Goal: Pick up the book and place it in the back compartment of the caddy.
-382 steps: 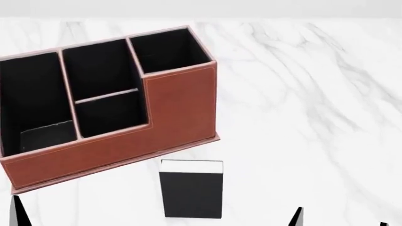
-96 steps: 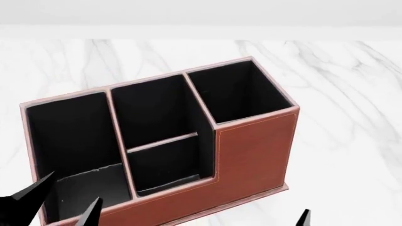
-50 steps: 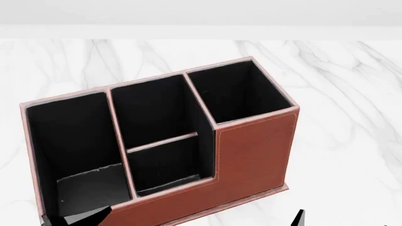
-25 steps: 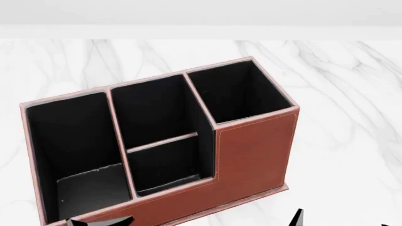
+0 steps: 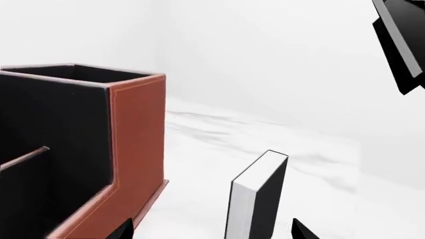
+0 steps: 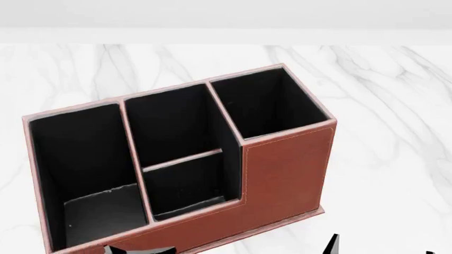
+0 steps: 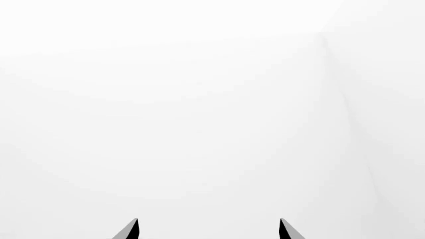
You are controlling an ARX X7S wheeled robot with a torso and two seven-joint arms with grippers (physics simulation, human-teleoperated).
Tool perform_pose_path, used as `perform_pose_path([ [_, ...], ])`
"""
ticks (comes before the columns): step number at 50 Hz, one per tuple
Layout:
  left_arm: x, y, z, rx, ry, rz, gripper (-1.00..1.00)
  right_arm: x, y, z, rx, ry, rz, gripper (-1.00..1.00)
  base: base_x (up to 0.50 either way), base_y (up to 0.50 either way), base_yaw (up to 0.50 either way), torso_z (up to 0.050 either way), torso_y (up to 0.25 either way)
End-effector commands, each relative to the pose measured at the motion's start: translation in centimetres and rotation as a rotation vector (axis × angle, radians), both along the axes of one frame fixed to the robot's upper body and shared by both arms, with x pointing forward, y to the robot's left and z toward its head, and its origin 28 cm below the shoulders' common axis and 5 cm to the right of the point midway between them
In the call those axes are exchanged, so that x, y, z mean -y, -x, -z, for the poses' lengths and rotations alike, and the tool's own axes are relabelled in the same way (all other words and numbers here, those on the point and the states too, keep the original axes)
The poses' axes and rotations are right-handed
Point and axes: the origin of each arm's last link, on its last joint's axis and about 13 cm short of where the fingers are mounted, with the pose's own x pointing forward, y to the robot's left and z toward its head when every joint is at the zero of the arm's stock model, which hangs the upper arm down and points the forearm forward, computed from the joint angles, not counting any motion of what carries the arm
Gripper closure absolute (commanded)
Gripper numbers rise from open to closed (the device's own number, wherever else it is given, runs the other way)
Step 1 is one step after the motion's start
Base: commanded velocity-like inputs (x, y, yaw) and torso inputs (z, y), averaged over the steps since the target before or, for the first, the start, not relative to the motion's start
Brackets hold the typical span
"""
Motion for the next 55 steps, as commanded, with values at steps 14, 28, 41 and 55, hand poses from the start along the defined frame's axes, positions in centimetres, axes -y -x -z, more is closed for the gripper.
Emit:
perform_pose_path([
  [14, 1.7, -1.1, 1.1, -0.036, -0.049, 0.044, -1.0, 0.0, -0.1, 0.1, -0.002, 0.0, 0.0, -1.0, 0.0, 0.0, 0.0, 0.0, 0.0],
  [28, 2.4, -1.4, 1.5, -0.051, -0.074, 0.07, -1.0, 0.0, 0.0, 0.0, -0.001, -0.001, 0.001, -1.0, 0.0, 0.0, 0.0, 0.0, 0.0],
  [41, 2.9, -1.4, 2.0, -0.063, -0.098, 0.092, -1.0, 0.1, 0.0, 0.0, 0.001, -0.004, 0.003, -1.0, 0.0, 0.0, 0.0, 0.0, 0.0],
  [55, 3.1, -2.2, 1.9, -0.064, -0.111, 0.087, -1.0, 0.1, 0.0, -0.1, 0.003, -0.006, 0.006, -1.0, 0.0, 0.0, 0.0, 0.0, 0.0],
])
